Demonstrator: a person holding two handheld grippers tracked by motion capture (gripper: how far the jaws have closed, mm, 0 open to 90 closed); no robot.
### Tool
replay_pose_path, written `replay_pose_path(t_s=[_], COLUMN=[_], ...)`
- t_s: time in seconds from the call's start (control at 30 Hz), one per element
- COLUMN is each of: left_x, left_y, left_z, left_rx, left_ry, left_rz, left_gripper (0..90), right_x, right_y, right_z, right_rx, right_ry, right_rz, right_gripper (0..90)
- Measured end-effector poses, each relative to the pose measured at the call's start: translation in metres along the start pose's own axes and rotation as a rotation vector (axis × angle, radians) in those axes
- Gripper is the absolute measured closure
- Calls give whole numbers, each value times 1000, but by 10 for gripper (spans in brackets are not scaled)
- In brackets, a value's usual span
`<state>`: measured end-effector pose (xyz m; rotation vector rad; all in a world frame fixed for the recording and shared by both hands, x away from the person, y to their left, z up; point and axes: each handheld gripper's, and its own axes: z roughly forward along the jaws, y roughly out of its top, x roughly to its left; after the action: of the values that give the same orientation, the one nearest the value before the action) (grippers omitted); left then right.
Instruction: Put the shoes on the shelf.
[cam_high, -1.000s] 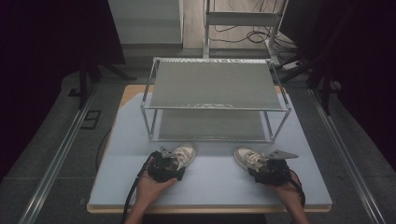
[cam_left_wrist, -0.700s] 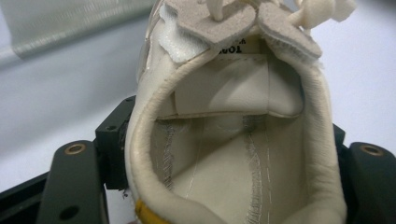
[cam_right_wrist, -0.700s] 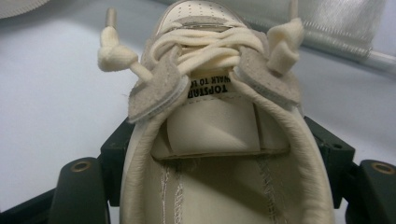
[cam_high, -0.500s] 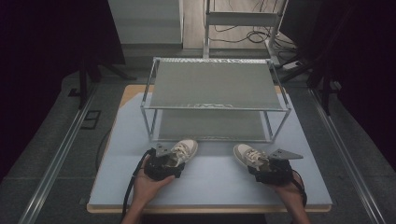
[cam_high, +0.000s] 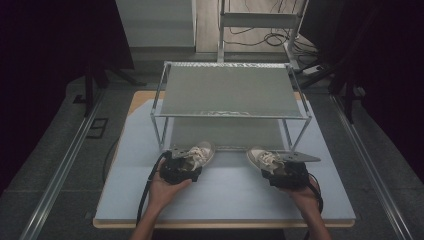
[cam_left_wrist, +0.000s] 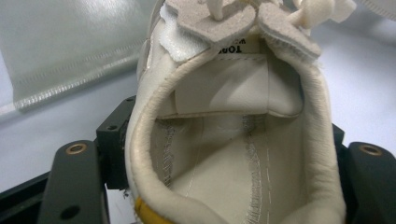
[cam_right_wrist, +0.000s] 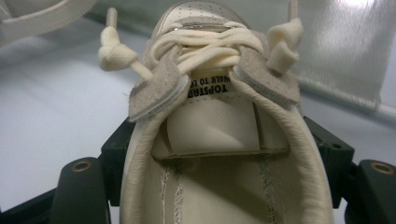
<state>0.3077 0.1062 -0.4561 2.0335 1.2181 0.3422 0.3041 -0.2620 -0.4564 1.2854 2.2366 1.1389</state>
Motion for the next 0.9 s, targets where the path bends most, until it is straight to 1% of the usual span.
replay_pose_path(t_s=[0.03,0.07,0.2,0.23,0.27,0.3,0.33,0.4,0.47,0.57,0.6,0.67,0.7,0.73,0.77,0.83,0.87,0.9], left_x=[1,1,3,3,3,2,2,2,3,4,4,5,6,6,7,8,8,8], left_y=[2,5,14,18,18,21,21,26,32,36,39,41,43,43,45,46,47,47], left_z=[2,4,12,16,16,20,20,25,33,37,42,44,48,48,51,53,55,55], left_rx=[-1,0,-2,-2,-2,2,2,5,11,15,25,27,36,36,35,35,34,34], left_ry=[1,3,13,16,16,23,23,23,23,21,21,20,24,24,28,29,34,34], left_rz=[-5,-5,-17,-18,-18,-18,-18,-14,-23,-18,-9,-10,-10,-10,-19,-21,-33,-33], left_gripper=[299,299,299,299,299,299,299,299,299,299,299,299,299,299,299,299,299,299], right_x=[0,0,2,2,2,3,3,5,7,8,10,10,11,11,11,10,9,9], right_y=[6,6,19,21,21,26,26,31,38,42,46,48,51,51,55,56,58,58], right_z=[4,4,15,17,17,23,23,29,38,44,50,52,57,57,61,62,68,68], right_rx=[1,1,0,3,3,7,7,12,10,8,12,14,16,16,16,15,14,14], right_ry=[5,5,-16,-19,-19,-27,-27,-35,-52,-54,-55,-57,-62,-62,-66,-67,-72,-72], right_rz=[3,3,6,6,6,2,2,8,14,18,22,21,20,20,26,28,35,35], right_gripper=[285,285,285,285,285,285,285,285,284,284,284,285,284,284,285,285,285,285])
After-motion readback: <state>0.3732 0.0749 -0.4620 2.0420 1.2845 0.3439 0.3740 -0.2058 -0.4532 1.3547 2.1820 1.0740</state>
